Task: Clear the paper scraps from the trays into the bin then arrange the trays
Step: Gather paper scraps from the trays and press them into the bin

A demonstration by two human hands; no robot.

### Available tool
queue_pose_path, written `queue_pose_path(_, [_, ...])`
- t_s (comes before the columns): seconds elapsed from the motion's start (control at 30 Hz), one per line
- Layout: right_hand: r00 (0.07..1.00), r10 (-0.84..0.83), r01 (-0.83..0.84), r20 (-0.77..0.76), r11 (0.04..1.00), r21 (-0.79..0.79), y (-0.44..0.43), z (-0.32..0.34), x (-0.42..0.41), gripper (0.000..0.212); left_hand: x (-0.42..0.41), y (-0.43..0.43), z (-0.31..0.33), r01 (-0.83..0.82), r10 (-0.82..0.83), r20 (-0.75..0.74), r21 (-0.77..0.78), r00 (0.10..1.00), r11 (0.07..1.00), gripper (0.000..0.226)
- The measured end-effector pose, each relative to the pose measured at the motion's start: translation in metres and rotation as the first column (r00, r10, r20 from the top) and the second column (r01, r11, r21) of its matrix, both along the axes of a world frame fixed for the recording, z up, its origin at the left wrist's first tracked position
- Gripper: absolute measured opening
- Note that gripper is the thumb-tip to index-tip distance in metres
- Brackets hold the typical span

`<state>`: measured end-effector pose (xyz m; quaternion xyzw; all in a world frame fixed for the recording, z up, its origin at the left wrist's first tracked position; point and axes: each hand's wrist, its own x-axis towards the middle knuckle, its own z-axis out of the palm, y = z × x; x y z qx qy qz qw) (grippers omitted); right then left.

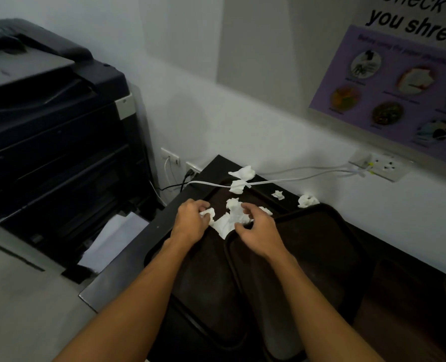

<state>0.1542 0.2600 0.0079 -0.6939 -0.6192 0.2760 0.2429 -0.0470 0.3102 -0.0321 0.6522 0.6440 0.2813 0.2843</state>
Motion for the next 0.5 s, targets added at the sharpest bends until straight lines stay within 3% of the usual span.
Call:
queue_pose_path(0.1, [0.961,0.095,-0.076,0.258,0.994,-0.081,0.012,-0.005,-0.009,0.063,-0.015,-0.005,0.005,-0.018,0.018,0.004,0.028,1.0,0.999,0.03])
queue_pose_path(0.2, [0.915,0.164,-0.12,0.368,0.983,-0.14,0.018,-0.011,-0.022,0.064,-0.03,-0.009,0.011,-0.027,0.026,0.017,0.058,1.0,0.998,0.027])
queue_pose_path(0.5, [0.907,0.271,-0.236,0.323,0.961,-0.143,0.017,-0.018,-0.059,0.061,-0.059,-0.024,0.016,-0.138,0.135,0.075,0.029,0.988,0.99,0.026])
